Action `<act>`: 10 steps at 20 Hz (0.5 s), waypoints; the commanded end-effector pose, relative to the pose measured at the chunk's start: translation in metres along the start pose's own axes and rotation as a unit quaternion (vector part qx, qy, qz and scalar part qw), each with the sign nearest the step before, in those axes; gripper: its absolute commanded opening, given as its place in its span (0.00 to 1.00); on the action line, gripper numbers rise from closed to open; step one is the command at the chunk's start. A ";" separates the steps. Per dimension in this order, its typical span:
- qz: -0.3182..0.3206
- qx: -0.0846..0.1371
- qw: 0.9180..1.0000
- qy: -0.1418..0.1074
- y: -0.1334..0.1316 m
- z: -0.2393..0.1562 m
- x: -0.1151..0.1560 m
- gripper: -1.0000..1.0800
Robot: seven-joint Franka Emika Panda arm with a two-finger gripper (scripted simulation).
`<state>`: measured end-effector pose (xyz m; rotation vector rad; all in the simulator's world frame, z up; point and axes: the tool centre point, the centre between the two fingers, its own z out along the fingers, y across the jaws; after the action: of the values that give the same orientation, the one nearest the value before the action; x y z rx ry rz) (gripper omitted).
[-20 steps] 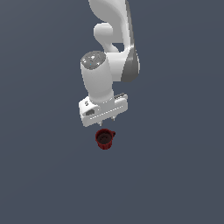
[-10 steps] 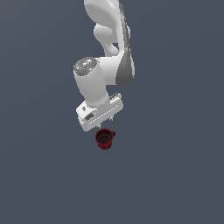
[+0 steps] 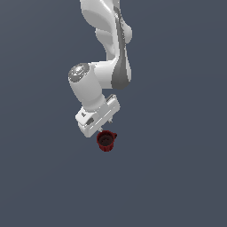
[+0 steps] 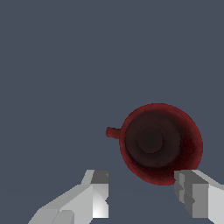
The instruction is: Pick up the object and move it to a goal position.
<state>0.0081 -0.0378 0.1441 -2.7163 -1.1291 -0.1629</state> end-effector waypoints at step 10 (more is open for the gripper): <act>-0.106 0.020 0.994 0.033 0.006 0.011 -0.009 0.62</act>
<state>0.0067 -0.0449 0.1323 -2.5568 -1.3508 -0.2416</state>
